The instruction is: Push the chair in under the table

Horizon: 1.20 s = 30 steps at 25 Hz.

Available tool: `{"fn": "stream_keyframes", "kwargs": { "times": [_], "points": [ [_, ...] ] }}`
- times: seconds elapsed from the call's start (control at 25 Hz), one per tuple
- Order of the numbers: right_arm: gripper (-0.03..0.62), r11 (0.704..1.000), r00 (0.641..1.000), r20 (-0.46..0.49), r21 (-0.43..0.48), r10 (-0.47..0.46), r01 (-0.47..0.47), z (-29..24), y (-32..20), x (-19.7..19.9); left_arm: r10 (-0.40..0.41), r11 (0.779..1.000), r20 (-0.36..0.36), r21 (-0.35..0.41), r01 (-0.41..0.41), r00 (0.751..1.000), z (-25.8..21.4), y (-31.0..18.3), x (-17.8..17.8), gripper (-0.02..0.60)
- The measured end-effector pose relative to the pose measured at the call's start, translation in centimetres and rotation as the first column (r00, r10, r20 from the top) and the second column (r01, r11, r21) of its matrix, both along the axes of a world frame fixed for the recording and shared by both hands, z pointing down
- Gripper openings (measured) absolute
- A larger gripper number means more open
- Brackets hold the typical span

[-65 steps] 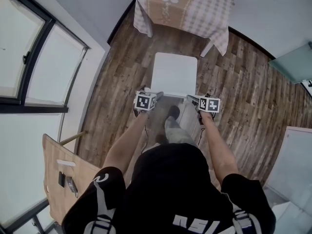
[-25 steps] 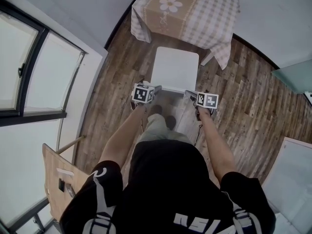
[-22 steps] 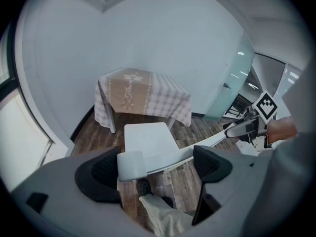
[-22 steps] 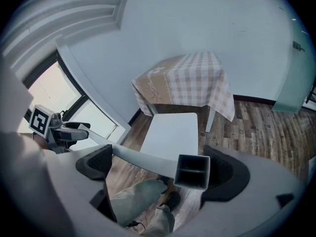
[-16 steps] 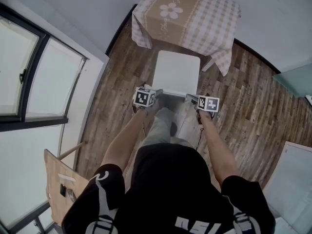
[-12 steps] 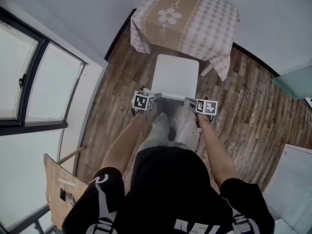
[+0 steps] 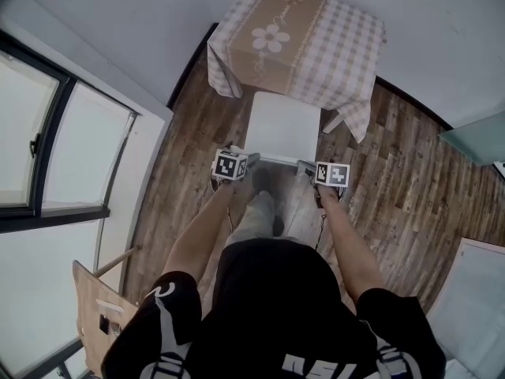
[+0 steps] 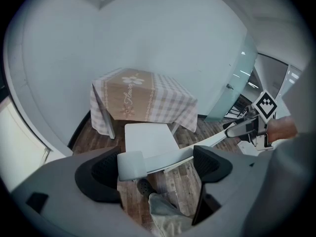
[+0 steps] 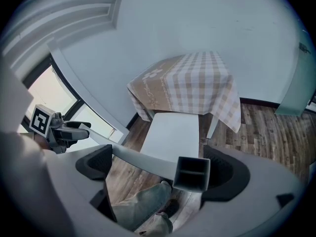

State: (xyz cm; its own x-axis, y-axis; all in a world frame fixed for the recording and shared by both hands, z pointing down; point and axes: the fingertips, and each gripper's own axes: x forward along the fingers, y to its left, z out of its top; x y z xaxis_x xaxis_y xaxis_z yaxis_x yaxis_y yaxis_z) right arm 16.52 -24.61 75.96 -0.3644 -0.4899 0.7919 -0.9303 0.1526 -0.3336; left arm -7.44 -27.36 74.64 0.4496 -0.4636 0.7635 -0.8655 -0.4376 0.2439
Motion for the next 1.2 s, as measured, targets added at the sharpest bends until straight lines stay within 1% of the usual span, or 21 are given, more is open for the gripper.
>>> {"fn": "stream_keyframes", "kwargs": {
  "times": [0.36,0.8,1.2],
  "points": [
    [0.581,1.000,1.000,0.003,-0.011,-0.002,0.002,0.1,-4.7,-0.1,0.009,1.000,0.009,-0.014,-0.009,1.000,0.1,-4.8,0.0,0.448],
    [0.582,1.000,1.000,0.005,-0.024,0.007,-0.007,0.6,-9.6,-0.1,0.028,1.000,0.010,-0.013,-0.027,1.000,0.5,-10.2,0.0,0.449],
    [0.583,0.999,1.000,0.012,-0.037,0.027,-0.026,1.0,-13.3,-0.9,0.063,0.998,0.011,-0.012,-0.063,0.998,0.8,-14.7,-0.5,0.449]
  ]
}}
